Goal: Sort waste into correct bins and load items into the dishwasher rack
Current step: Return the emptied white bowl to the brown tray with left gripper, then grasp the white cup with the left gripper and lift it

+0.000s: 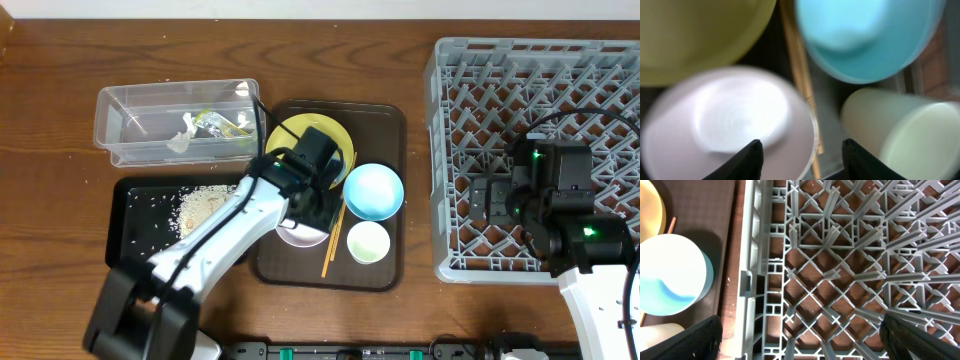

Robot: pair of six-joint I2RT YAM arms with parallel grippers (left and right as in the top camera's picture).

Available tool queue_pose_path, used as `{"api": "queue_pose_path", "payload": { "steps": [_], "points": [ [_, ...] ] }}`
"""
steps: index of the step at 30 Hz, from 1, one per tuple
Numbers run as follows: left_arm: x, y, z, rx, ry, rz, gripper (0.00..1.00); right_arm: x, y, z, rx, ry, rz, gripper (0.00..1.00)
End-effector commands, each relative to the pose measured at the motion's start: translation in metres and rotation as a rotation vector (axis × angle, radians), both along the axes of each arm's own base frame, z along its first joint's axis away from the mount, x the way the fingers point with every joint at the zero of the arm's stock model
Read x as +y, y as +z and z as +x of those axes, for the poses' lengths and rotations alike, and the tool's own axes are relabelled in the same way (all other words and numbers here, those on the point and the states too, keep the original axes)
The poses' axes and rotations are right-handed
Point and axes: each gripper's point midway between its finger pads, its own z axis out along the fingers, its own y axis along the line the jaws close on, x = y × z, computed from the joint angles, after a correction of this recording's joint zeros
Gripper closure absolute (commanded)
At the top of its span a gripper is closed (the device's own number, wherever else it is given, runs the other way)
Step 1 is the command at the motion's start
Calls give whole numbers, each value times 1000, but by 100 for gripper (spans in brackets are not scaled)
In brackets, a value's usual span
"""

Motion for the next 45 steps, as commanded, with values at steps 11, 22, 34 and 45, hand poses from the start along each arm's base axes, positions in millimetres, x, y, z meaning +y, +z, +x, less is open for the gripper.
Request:
{"api": "queue_pose_path", "payload": {
  "steps": [11, 22, 34, 45],
  "points": [
    [-35, 26, -27, -18, -114, -101, 43, -3, 8, 3, -22, -14, -2, 1],
    [-43, -31, -46, 143, -115, 10, 66, -3, 7, 1, -16, -14, -2, 1],
    [-25, 6, -34, 95, -42, -33, 94, -9, 8, 2, -22, -35, -32, 1],
    [29, 108, 61, -31, 306, -556, 94, 35, 43, 41, -213, 59, 224, 1]
  ]
}}
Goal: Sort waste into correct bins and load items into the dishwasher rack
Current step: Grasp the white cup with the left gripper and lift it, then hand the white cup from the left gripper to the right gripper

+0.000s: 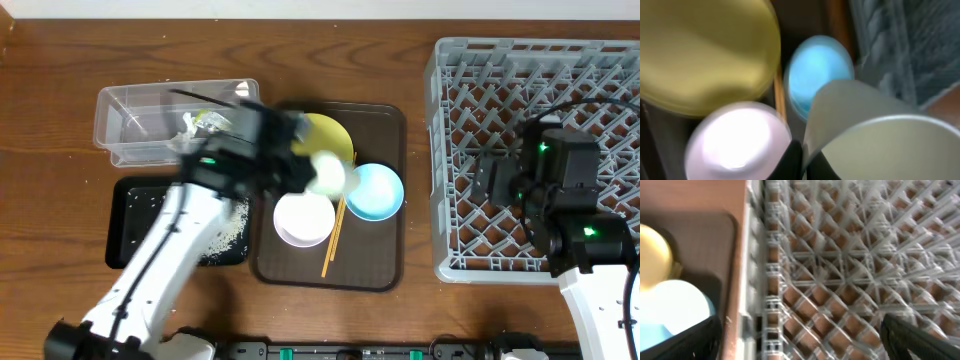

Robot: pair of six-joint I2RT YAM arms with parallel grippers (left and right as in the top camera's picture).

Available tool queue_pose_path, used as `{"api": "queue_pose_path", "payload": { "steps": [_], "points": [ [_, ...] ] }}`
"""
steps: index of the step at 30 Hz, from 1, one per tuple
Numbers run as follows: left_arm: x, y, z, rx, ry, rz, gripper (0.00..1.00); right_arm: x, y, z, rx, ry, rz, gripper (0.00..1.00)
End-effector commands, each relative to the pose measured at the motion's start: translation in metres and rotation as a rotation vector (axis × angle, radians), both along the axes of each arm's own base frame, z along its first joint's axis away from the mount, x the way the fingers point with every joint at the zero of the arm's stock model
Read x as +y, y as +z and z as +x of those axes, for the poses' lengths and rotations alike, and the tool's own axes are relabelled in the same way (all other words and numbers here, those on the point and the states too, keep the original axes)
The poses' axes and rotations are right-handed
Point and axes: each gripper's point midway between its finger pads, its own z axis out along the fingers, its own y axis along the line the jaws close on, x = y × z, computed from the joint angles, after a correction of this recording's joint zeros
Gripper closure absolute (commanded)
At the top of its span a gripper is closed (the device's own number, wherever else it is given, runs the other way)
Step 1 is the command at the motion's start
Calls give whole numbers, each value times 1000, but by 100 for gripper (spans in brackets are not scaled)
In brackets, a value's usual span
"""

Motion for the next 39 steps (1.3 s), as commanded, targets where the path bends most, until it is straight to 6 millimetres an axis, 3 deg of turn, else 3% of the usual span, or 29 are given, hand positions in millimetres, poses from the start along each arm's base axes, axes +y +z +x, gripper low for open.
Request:
{"api": "queue_pose_path", "payload": {
  "steps": [1, 4, 7, 10, 14, 20, 28, 39],
  "points": [
    [0, 30, 16, 79, 52, -279, 94, 55, 17, 2, -44, 262, 211, 1],
    [-14, 67, 22, 109, -89, -584, 94, 112, 32, -20, -84, 658, 361, 2],
    [-24, 78, 21, 184, -184, -727, 94, 145, 41, -41, -99, 894, 500, 1],
    [-31, 79, 15, 255, -250, -793, 94, 165, 40, -51, -101, 1036, 557, 1],
    [-38, 77, 11, 292, -272, -803, 94, 184, 29, -47, -80, 1098, 571, 1],
    [-49, 79, 1, 313, -318, -807, 94, 203, 35, -32, -194, 1190, 542, 1],
    [-54, 79, -3, 321, -329, -805, 94, 211, 71, -17, -437, 1288, 479, 4],
    [-56, 84, -10, 359, -358, -828, 94, 211, 75, -15, -461, 1293, 469, 16]
  ]
}}
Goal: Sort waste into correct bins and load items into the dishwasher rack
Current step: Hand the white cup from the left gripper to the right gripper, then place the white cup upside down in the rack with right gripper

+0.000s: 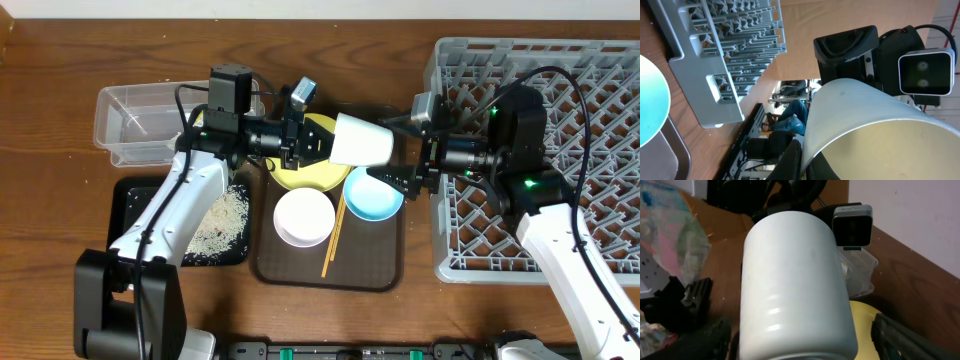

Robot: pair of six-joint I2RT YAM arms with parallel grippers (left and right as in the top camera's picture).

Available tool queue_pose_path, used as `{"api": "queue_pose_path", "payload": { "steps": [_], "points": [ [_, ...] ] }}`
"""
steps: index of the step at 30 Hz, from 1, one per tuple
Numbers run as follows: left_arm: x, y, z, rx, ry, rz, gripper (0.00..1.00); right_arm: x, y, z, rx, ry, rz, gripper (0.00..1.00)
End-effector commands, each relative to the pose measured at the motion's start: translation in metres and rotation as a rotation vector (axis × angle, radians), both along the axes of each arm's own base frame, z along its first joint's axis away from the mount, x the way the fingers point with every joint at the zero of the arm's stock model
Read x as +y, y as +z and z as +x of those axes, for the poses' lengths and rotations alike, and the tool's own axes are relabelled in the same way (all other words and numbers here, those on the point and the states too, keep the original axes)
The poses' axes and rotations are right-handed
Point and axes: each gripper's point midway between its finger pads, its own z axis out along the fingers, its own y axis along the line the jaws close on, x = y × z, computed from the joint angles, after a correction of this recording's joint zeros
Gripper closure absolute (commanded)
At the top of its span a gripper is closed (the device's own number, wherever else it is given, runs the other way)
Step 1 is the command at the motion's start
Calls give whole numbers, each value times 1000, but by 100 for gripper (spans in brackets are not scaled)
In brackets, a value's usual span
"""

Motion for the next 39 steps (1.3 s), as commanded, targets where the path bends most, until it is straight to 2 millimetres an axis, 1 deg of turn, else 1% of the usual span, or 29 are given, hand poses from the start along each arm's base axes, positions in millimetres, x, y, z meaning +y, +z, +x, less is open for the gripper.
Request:
{"api": "queue_pose_path", "payload": {
  "steps": [1, 4, 8, 11, 13, 14, 15, 16, 18, 19, 21, 25, 28, 30, 32, 35, 38, 39],
  "points": [
    [-2, 10, -8, 7, -45, -34, 94, 4, 8, -5, -16, 31, 13, 18],
    [-2, 10, -8, 7, -47, -34, 94, 4, 8, -5, -16, 31, 13, 27],
    [-3, 10, -9, 18, -48, -32, 94, 4, 8, -5, -19, 31, 14, 33],
    [-3, 10, -9, 22, -49, -32, 94, 4, 8, -5, -19, 31, 14, 40],
    [-3, 10, -9, 21, -48, -32, 94, 4, 8, -5, -19, 30, 14, 42],
    [-3, 10, -9, 21, -48, -32, 92, 4, 8, -5, -18, 30, 14, 43],
    [-3, 10, -9, 20, -48, -31, 87, 4, 8, -5, -18, 30, 14, 44],
    [-3, 10, -8, 17, -47, -32, 81, 4, 8, -5, -15, 30, 14, 45],
    [-3, 8, -7, -26, -41, -29, 62, 3, 6, -3, 8, 13, 9, 45],
    [-3, 6, -5, -49, -30, -22, 57, 3, 3, -1, 25, -5, 2, 45],
    [-4, -1, 3, -79, 11, 15, 51, -1, -3, 6, 64, -57, -21, 46],
    [0, -27, 22, -97, 135, 142, 45, -12, -22, 22, 132, -197, -93, 51],
    [13, -64, 33, -101, 236, 334, 41, -24, -36, 31, 166, -297, -161, 51],
    [29, -92, 36, -93, 291, 491, 39, -34, -44, 36, 200, -373, -197, 52],
    [45, -109, 35, -94, 318, 612, 38, -47, -47, 41, 243, -453, -218, 52],
    [64, -117, 33, -115, 343, 709, 38, -69, -44, 45, 303, -560, -239, 54],
    [86, -113, 35, -134, 403, 787, 37, -99, -36, 47, 370, -687, -278, 64],
    [93, -110, 35, -143, 424, 810, 38, -109, -33, 47, 388, -725, -295, 65]
  ]
}}
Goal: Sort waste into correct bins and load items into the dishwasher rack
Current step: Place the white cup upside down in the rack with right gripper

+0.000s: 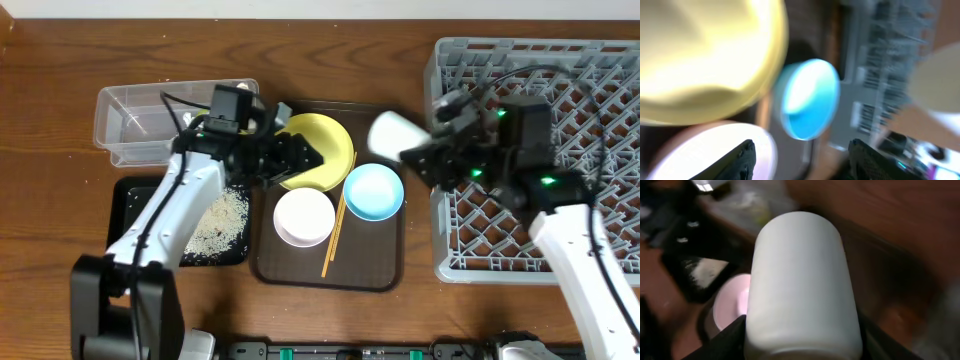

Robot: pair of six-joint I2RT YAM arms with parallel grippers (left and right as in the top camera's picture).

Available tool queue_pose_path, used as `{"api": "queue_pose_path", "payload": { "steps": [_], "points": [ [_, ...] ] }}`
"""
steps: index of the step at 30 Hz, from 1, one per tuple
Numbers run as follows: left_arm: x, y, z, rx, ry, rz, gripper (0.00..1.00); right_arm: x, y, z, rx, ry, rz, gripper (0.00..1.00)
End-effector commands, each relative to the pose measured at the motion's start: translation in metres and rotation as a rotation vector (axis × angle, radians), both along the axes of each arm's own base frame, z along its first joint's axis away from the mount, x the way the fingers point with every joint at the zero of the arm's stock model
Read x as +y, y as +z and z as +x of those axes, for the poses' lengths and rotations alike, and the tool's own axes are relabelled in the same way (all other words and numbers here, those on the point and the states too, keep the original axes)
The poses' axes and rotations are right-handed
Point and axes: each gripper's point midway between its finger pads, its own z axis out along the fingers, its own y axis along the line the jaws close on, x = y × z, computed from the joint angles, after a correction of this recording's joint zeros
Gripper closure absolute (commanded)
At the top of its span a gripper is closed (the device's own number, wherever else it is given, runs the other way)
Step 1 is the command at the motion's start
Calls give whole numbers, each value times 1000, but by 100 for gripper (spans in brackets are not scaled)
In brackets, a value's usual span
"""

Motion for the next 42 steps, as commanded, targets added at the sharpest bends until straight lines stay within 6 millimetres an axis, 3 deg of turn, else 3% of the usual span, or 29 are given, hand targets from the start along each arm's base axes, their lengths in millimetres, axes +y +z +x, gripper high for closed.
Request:
{"api": "queue_pose_path", "payload": {
  "steps": [1, 6, 10, 14, 19, 26, 34, 42],
  "points": [
    [40, 10, 11, -139, 70, 190, 37, -46, 37, 16, -29, -216, -75, 68],
    [69, 26, 5, -190, 141, 305, 37, -105, 46, 5, 66, -421, -225, 87],
    [77, 34, -1, -208, 161, 346, 37, -155, 34, -12, 172, -619, -345, 99],
    [78, 36, -3, -211, 163, 348, 38, -201, 18, -37, 313, -822, -416, 99],
    [78, 36, -3, -208, 162, 348, 38, -241, 2, -62, 445, -950, -452, 99],
    [78, 36, -3, -207, 163, 348, 38, -266, -28, -85, 652, -1010, -455, 99],
    [78, 36, -3, -207, 163, 348, 37, -275, -61, -87, 797, -997, -455, 99],
    [78, 36, -3, -207, 162, 348, 37, -270, -87, -85, 911, -948, -440, 62]
  ]
}}
